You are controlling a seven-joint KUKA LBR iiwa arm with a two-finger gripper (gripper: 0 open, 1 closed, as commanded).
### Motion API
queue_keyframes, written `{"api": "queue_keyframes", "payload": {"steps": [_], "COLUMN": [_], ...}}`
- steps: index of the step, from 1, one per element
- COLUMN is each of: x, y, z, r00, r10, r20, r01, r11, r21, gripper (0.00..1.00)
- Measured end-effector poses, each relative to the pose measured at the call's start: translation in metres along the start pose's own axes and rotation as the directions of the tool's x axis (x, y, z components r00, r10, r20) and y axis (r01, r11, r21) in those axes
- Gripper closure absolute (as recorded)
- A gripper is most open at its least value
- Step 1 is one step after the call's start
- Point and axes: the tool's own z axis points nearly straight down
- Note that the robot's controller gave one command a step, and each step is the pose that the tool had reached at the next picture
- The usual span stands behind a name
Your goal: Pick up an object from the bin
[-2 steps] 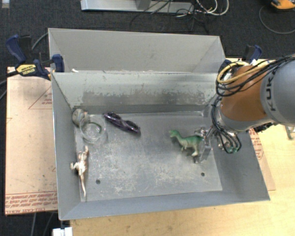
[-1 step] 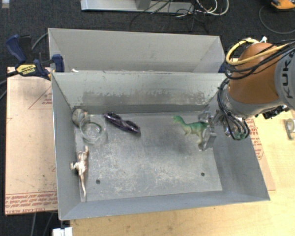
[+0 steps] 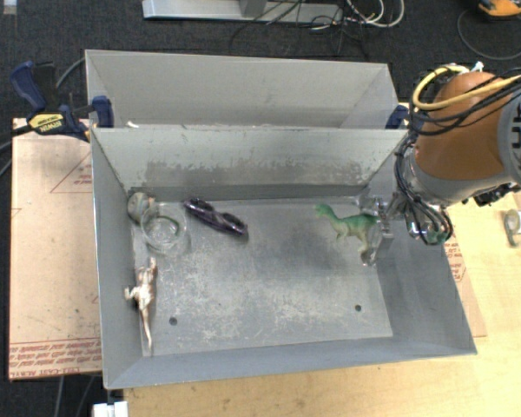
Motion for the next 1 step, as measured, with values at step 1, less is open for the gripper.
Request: {"api": "queue_keyframes", "payload": {"steps": [1], "x": [0.0021], "y": [0.0197], "z": [-0.0828], "r00": [1.0], "r10": [0.017], "r20": [0.01], "r01": [-0.017], "r11": [1.0], "r21": [-0.002], "gripper": [1.0]}}
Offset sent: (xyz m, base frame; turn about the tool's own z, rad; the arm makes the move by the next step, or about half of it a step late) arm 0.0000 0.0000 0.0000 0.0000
